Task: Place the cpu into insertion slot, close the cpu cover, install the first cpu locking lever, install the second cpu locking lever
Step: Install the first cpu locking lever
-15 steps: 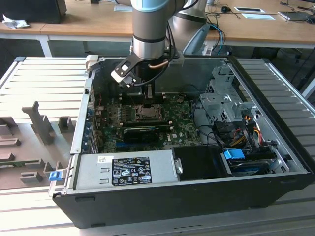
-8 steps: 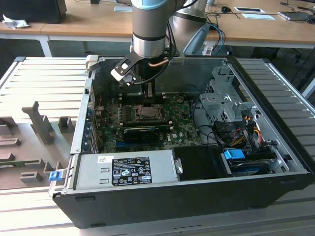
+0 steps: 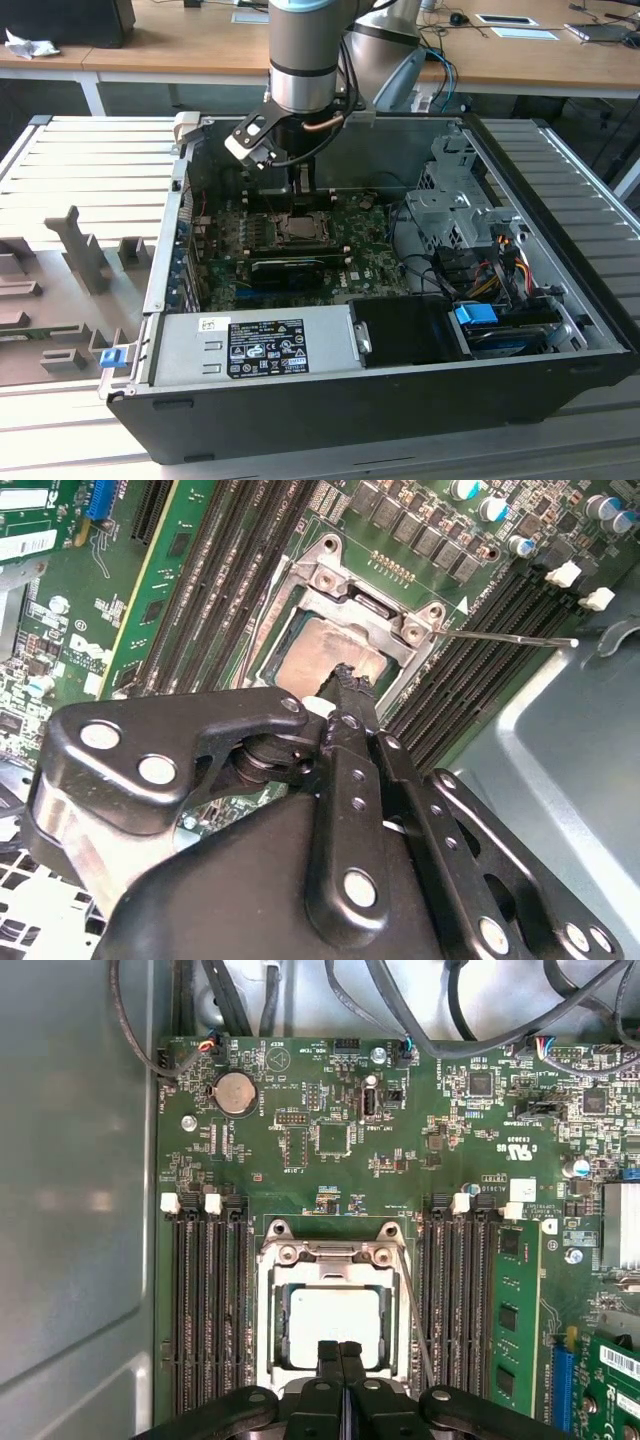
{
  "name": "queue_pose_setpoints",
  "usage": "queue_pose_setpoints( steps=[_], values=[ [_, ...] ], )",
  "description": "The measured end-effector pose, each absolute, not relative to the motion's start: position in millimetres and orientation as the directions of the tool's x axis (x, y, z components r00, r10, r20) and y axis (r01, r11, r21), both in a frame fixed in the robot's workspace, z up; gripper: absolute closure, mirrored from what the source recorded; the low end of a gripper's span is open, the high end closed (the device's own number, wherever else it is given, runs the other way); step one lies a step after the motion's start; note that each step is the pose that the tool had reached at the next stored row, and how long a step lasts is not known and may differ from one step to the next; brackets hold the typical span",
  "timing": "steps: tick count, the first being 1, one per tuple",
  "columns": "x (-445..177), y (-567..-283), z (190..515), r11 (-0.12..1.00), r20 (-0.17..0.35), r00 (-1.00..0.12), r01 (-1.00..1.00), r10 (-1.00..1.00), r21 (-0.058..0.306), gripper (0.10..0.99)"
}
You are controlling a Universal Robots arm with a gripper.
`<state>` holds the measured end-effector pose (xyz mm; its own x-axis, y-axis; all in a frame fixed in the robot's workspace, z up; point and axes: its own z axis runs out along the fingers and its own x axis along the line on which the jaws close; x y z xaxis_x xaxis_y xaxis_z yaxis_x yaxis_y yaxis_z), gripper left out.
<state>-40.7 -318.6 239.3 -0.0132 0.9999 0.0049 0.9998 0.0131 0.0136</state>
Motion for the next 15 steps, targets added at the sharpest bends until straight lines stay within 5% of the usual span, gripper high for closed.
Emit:
queue_pose_setpoints(
  steps=[15],
  values=[
    [-40.7,-318.6,258.9,0.013,0.004,-0.013,1.000,1.000,0.014,0.980]
  ],
)
